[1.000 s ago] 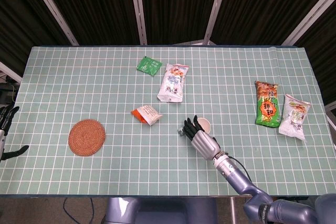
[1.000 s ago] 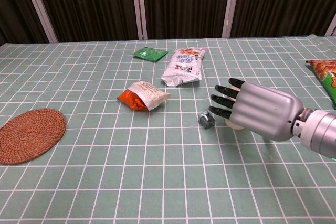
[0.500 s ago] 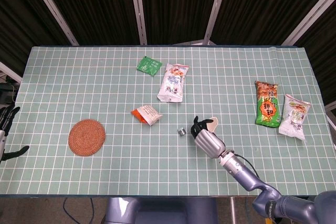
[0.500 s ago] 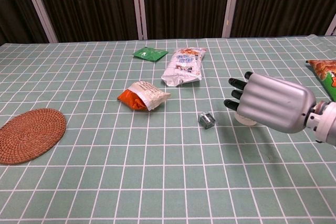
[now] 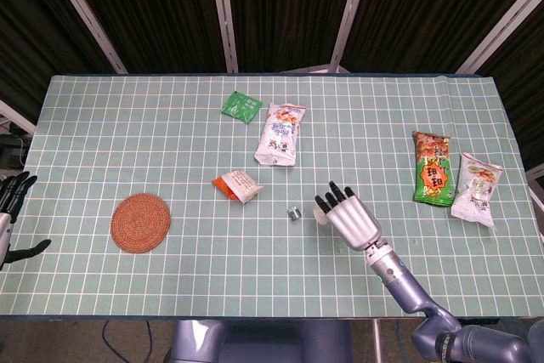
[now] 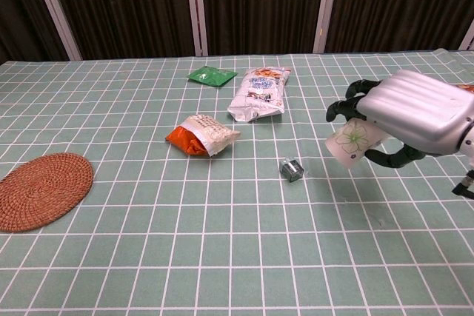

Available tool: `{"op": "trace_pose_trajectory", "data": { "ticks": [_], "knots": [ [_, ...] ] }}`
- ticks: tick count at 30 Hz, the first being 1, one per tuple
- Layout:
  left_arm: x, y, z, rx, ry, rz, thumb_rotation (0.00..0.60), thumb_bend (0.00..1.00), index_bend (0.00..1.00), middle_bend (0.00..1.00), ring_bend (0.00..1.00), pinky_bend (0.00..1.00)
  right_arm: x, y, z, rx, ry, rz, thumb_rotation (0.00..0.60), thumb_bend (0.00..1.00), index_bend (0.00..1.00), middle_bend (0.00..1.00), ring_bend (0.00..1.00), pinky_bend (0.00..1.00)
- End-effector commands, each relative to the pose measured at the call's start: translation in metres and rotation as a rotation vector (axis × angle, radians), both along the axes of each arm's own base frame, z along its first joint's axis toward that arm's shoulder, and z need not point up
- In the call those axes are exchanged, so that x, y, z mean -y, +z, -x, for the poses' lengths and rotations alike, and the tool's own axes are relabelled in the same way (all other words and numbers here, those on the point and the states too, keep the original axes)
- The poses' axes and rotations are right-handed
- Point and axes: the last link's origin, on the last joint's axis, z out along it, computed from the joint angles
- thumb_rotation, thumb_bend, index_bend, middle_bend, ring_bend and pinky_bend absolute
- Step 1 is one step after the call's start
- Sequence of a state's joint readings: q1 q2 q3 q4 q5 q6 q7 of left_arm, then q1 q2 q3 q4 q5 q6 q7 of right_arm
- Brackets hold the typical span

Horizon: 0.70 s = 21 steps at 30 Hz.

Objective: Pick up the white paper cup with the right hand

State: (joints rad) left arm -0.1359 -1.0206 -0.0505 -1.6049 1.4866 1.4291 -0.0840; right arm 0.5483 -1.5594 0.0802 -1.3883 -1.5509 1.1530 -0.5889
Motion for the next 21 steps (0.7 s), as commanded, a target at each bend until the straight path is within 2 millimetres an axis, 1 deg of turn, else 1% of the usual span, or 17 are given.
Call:
{"op": "trace_pose_trajectory", "data": {
  "ticks": [1,8,14,15,17,19,21],
  "knots": [
    [0.0,0.0,0.0,0.0,0.001,0.005,0.6,0.0,0.0,0.0,0.0,0.0,0.001,0.003,0.015,0.164,-0.174,-0.089,0.6,0.28,0.25,0.38,0.17,0.42],
    [0.0,-0.001,0.001,0.0,0.008,0.011,0.6,0.0,0.0,0.0,0.0,0.0,0.006,-0.006,0.027,0.213,-0.257,-0.166,0.6,0.28,0.25,0.38,0.17,0.42],
    [-0.002,-0.001,0.003,0.0,0.018,0.016,0.6,0.0,0.0,0.0,0.0,0.0,0.006,-0.01,0.029,0.217,-0.263,-0.179,0.6,0.28,0.25,0.38,0.16,0.42],
    [-0.002,-0.001,0.003,0.0,0.02,0.017,0.6,0.0,0.0,0.0,0.0,0.0,0.006,-0.011,0.03,0.217,-0.264,-0.181,0.6,0.28,0.24,0.36,0.15,0.41],
    [-0.002,-0.001,0.003,0.001,0.022,0.017,0.6,0.0,0.0,0.0,0.0,0.0,0.006,-0.012,0.03,0.214,-0.266,-0.183,0.6,0.27,0.17,0.27,0.08,0.34],
    [-0.002,-0.001,0.003,0.001,0.021,0.016,0.6,0.0,0.0,0.0,0.0,0.0,0.005,-0.012,0.031,0.207,-0.272,-0.193,0.6,0.21,0.05,0.1,0.01,0.18],
    [-0.002,-0.001,0.003,0.003,0.021,0.016,0.6,0.0,0.0,0.0,0.0,0.0,0.004,-0.01,0.033,0.184,-0.276,-0.201,0.6,0.14,0.01,0.02,0.0,0.07]
  ]
}}
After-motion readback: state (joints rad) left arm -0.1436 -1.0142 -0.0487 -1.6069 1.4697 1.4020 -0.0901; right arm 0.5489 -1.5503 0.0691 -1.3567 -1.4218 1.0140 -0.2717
